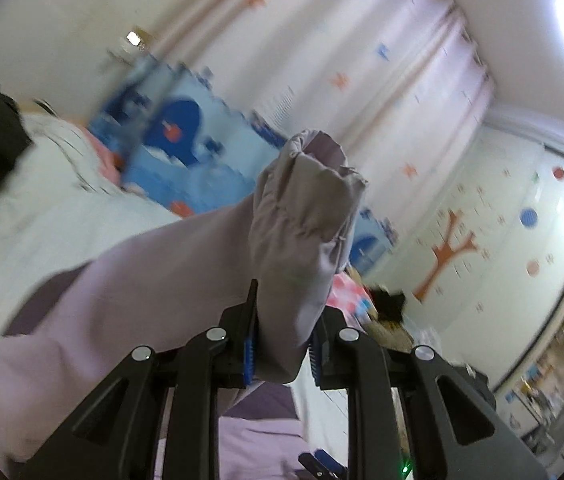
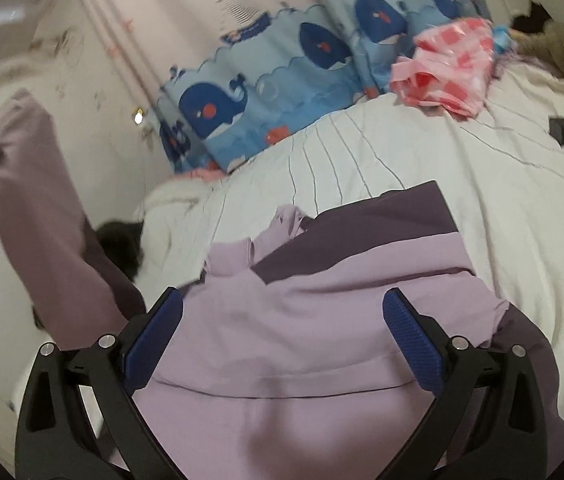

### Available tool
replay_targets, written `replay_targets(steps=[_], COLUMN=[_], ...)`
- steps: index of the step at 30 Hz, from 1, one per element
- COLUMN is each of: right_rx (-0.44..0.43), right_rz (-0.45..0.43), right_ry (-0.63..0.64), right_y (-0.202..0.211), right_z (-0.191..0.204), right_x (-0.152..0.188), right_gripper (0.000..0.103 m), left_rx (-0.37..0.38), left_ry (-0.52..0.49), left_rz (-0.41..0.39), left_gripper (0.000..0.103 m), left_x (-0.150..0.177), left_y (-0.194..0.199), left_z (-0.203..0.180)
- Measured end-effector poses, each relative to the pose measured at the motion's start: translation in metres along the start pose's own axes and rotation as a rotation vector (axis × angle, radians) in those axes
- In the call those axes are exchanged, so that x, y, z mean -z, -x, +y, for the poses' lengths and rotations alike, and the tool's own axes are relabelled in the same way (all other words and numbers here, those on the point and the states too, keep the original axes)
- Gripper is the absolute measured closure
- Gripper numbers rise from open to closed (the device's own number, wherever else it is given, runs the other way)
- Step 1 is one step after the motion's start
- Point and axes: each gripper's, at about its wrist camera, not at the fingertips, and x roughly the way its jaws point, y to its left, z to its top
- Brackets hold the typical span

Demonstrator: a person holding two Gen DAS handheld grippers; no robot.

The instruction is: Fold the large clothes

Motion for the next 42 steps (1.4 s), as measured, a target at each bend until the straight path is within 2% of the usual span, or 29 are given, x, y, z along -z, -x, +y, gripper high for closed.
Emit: replay_targets(steps=[3,4,6,7,8,10,12,14,15,18,19,20,22,24,25,26,28,30,33,35,36,37,38,39,40,42], right_rx=[-0.026,-0.04,-0.121,-0.121,-0.137,-0.142,-0.185,-0.2,-0.213,-0.226,-0.217,-0.212,-0.215,-0.225,-0.221,-0.213,-0.21,-0.177,-0.108,-0.078,-0.058,-0.046,-0.052,-0.048,-0.037,-0.019], right_rz=[-0.012,-0.015,-0.009,-0.009,-0.013,-0.007,0.039,0.078,0.104,0.148,0.153,0.152,0.155,0.167,0.176,0.182,0.182,0.173,0.16,0.128,0.132,0.136,0.118,0.088,0.054,0.006], right_ry=[-0.102,-0.139,-0.33,-0.33,-0.419,-0.44,-0.496,-0.554,-0.583,-0.651,-0.643,-0.624,-0.579,-0.54,-0.529,-0.519,-0.505,-0.449,-0.308,-0.173,-0.131,-0.114,-0.108,-0.079,-0.04,0.002], right_y=[0.007,0.01,0.015,0.015,0.019,0.019,0.012,0.004,-0.002,-0.015,-0.017,-0.019,-0.023,-0.029,-0.033,-0.036,-0.041,-0.044,-0.046,-0.049,-0.053,-0.056,-0.053,-0.045,-0.036,-0.019], right_z=[-0.021,-0.028,-0.062,-0.062,-0.081,-0.086,-0.096,-0.106,-0.111,-0.122,-0.121,-0.119,-0.111,-0.102,-0.099,-0.099,-0.097,-0.091,-0.07,-0.051,-0.045,-0.039,-0.035,-0.029,-0.022,-0.015], right_x=[-0.01,-0.011,-0.014,-0.014,-0.014,-0.014,-0.014,-0.008,-0.006,0.002,0.001,0.0,-0.004,-0.004,-0.002,-0.001,0.002,0.0,-0.002,-0.006,-0.009,-0.014,-0.022,-0.029,-0.036,-0.043], right_gripper=[0.006,0.006,0.006,0.006,0.006,0.006,0.006,0.006,0.006,0.006,0.006,0.006,0.006,0.006,0.006,0.006,0.006,0.006,0.006,0.007,0.016,0.038,0.048,0.065,0.074,0.075], left_rx=[0.049,0.065,0.078,0.083,0.084,0.077,0.038,0.007,-0.008,-0.025,-0.024,-0.013,-0.013,-0.011,-0.022,-0.051,-0.035,-0.049,-0.103,-0.187,-0.228,-0.284,-0.326,-0.352,-0.356,-0.356], left_ry=[0.0,0.005,0.022,0.038,0.045,0.056,0.067,0.039,0.01,-0.069,-0.083,-0.102,-0.162,-0.222,-0.239,-0.248,-0.231,-0.193,-0.103,-0.053,-0.03,0.009,0.047,0.083,0.114,0.123], left_rz=[0.098,0.149,0.21,0.258,0.291,0.368,0.463,0.533,0.538,0.565,0.583,0.616,0.665,0.697,0.699,0.684,0.654,0.619,0.52,0.438,0.409,0.377,0.352,0.324,0.285,0.22], left_gripper=[0.082,0.082,0.082,0.082,0.082,0.082,0.082,0.082,0.082,0.08,0.074,0.059,0.052,0.034,0.018,0.015,0.015,0.015,0.015,0.013,0.012,0.012,0.012,0.012,0.012,0.011], left_x=[0.041,0.063,0.092,0.114,0.131,0.169,0.209,0.235,0.244,0.248,0.245,0.242,0.238,0.235,0.23,0.225,0.213,0.196,0.163,0.139,0.13,0.119,0.11,0.102,0.093,0.083], left_y=[-0.053,-0.077,-0.107,-0.127,-0.145,-0.175,-0.202,-0.217,-0.219,-0.211,-0.208,-0.204,-0.194,-0.18,-0.168,-0.157,-0.132,-0.109,-0.077,-0.054,-0.046,-0.037,-0.029,-0.023,-0.015,-0.005], left_z=[-0.012,-0.014,-0.017,-0.016,-0.018,-0.011,0.002,0.01,0.013,0.005,0.003,-0.001,-0.009,-0.018,-0.021,-0.019,-0.013,0.001,0.035,0.062,0.074,0.089,0.1,0.109,0.118,0.127])
